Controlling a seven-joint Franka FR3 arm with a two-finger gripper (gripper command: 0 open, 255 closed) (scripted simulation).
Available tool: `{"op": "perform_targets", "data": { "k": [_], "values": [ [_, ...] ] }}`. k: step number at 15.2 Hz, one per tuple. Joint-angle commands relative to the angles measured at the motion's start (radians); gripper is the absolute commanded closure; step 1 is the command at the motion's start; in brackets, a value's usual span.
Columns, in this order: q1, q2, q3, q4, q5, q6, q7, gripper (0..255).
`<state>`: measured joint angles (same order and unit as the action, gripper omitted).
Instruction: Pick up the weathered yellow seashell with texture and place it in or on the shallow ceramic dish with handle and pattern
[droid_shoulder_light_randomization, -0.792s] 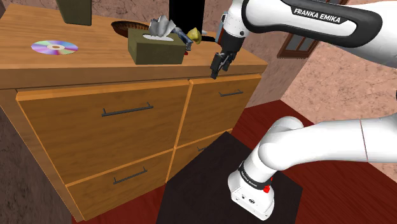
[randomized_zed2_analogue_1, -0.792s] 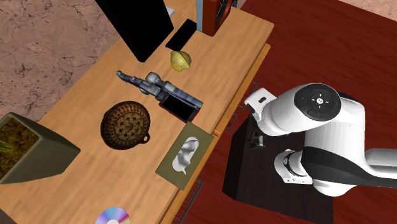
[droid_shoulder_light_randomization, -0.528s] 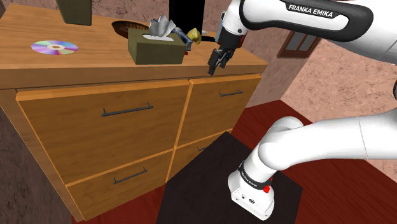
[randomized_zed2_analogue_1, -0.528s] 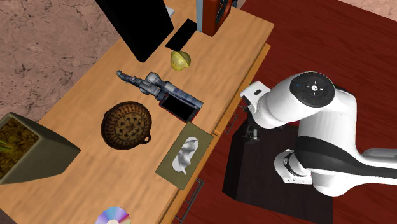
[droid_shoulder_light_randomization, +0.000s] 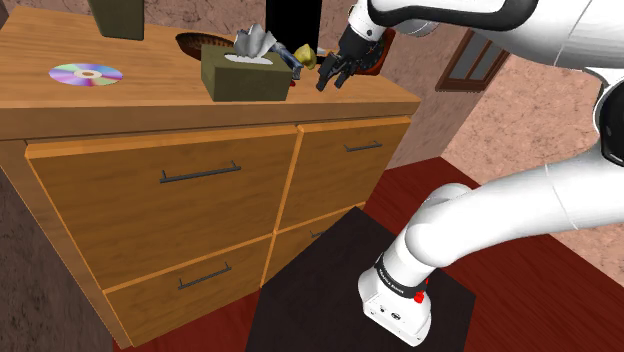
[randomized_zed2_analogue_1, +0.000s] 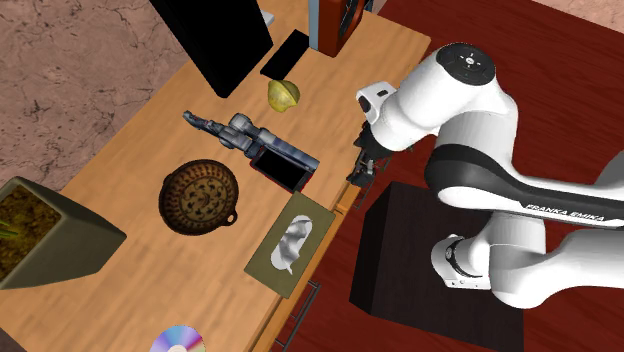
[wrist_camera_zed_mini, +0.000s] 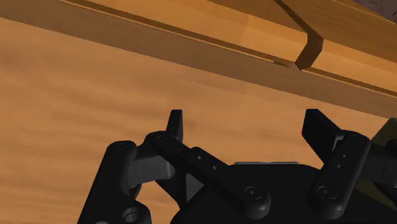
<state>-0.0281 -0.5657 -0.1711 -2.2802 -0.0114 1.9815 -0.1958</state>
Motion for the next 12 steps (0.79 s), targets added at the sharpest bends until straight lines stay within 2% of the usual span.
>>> {"op": "perform_targets", "data": {
  "k": [1,7,12],
  "values": [
    [0.007,0.056,-0.037,0.039,0.037,0.054,-0.024,0],
    [0.039,0.215,-0.164,0.181,0.190,0.154,-0.132,0],
    [0.067,0.360,-0.273,0.328,0.378,0.189,-0.249,0]
  ]
}}
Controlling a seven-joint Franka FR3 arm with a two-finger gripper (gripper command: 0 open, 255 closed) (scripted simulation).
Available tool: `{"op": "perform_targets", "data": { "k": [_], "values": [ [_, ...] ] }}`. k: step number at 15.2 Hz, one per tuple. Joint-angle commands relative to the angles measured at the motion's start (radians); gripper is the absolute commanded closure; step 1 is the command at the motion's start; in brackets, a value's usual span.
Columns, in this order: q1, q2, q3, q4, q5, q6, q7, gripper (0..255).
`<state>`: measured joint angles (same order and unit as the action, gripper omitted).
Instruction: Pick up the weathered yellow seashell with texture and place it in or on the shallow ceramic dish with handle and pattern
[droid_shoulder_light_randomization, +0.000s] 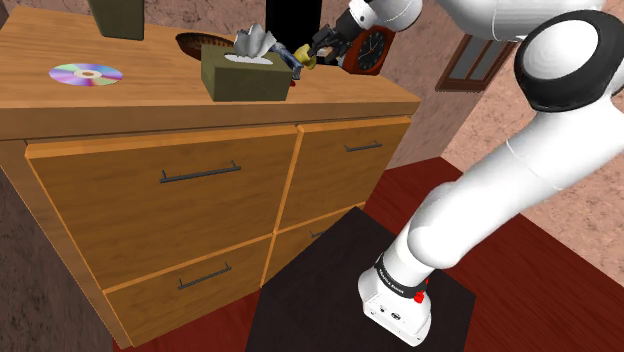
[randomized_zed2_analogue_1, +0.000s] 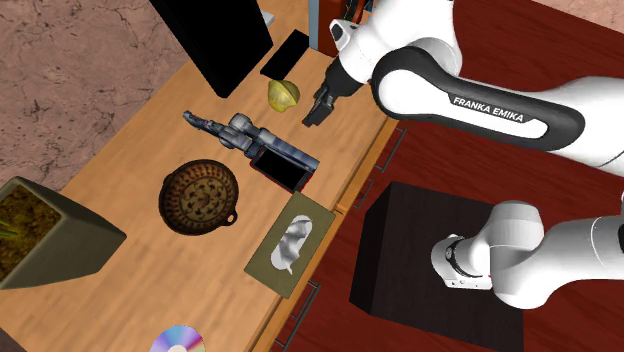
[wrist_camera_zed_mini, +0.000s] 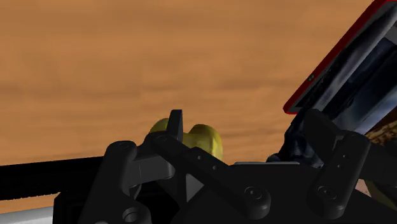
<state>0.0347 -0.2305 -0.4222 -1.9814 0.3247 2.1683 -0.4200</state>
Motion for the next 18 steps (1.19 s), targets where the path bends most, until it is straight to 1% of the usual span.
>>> {"op": "perform_targets", "data": {
  "k": [1,3,6,14,18],
  "values": [
    [0.006,0.057,-0.043,0.062,0.087,0.002,-0.051,0],
    [0.007,0.124,-0.083,0.131,0.182,-0.005,-0.103,0],
    [-0.012,0.232,-0.132,0.246,0.336,-0.035,-0.176,0],
    [-0.005,0.296,-0.115,0.242,0.390,0.022,-0.204,0],
    [-0.005,0.296,-0.115,0.242,0.390,0.022,-0.204,0]
  ]
}}
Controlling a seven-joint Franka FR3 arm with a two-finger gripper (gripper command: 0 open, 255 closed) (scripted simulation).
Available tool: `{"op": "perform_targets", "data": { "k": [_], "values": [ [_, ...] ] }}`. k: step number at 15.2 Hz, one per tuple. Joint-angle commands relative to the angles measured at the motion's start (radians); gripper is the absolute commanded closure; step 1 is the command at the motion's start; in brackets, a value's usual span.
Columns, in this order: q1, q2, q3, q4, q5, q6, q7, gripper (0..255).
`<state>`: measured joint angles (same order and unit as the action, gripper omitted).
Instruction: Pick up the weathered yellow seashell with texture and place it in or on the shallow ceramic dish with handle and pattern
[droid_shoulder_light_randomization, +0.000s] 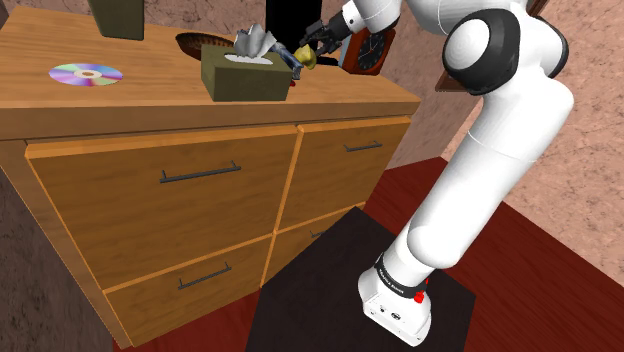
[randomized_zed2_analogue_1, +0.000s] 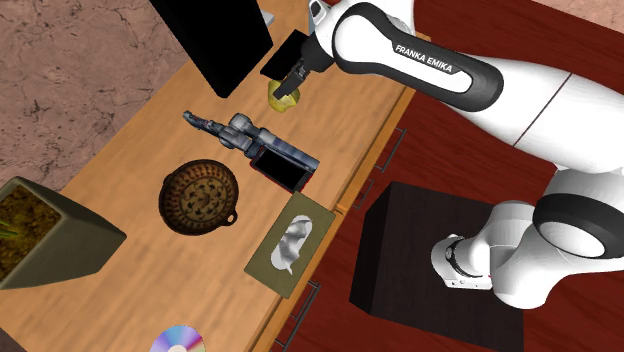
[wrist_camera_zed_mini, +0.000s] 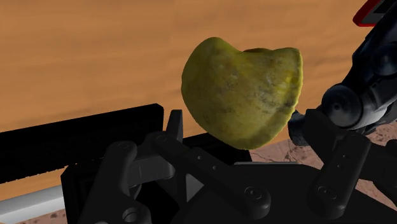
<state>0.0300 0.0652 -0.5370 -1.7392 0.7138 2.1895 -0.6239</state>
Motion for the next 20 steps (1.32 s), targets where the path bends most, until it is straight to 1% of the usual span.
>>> {"op": "perform_targets", "data": {
  "k": [1,4,5,14,20],
  "values": [
    [0.000,0.000,0.000,0.000,0.001,0.001,0.000,0],
    [0.000,0.000,0.000,0.000,0.001,0.001,0.000,0],
    [0.000,0.000,0.000,0.000,0.001,0.001,0.000,255],
    [0.000,0.000,0.000,0.000,0.001,0.001,0.000,255],
    [-0.004,0.001,-0.005,0.074,-0.028,-0.062,0.048,255]
  ]
}}
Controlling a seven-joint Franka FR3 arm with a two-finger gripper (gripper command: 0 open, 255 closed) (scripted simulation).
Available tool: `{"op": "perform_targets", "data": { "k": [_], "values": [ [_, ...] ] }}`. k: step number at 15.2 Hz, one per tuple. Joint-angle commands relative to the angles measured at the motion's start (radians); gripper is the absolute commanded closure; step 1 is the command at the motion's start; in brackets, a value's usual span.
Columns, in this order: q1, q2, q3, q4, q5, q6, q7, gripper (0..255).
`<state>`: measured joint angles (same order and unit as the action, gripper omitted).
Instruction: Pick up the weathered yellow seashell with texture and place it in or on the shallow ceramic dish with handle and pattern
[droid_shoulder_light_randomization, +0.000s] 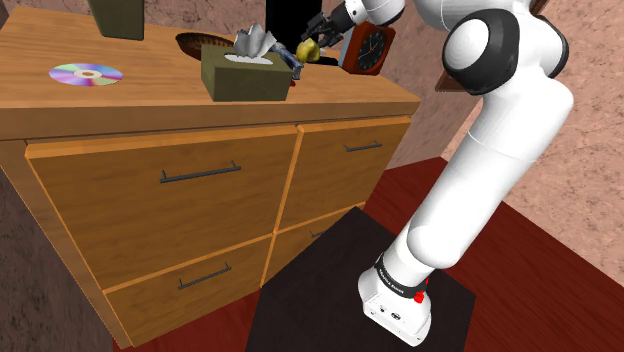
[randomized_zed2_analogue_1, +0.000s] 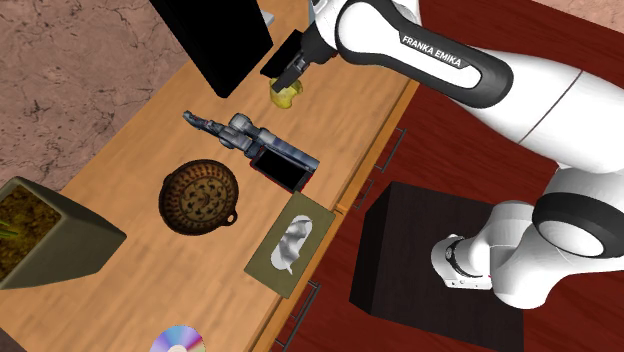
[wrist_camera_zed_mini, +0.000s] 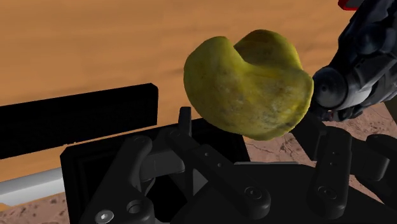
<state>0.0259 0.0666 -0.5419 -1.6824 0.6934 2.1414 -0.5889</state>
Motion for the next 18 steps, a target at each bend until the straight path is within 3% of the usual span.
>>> {"op": "perform_targets", "data": {
  "k": [1,17,18],
  "values": [
    [-0.001,0.001,-0.001,0.031,-0.011,-0.025,0.021,255],
    [-0.031,0.056,-0.020,0.293,-0.028,-0.221,0.127,255],
    [-0.012,0.045,-0.010,0.281,-0.044,-0.203,0.150,255]
  ]
}}
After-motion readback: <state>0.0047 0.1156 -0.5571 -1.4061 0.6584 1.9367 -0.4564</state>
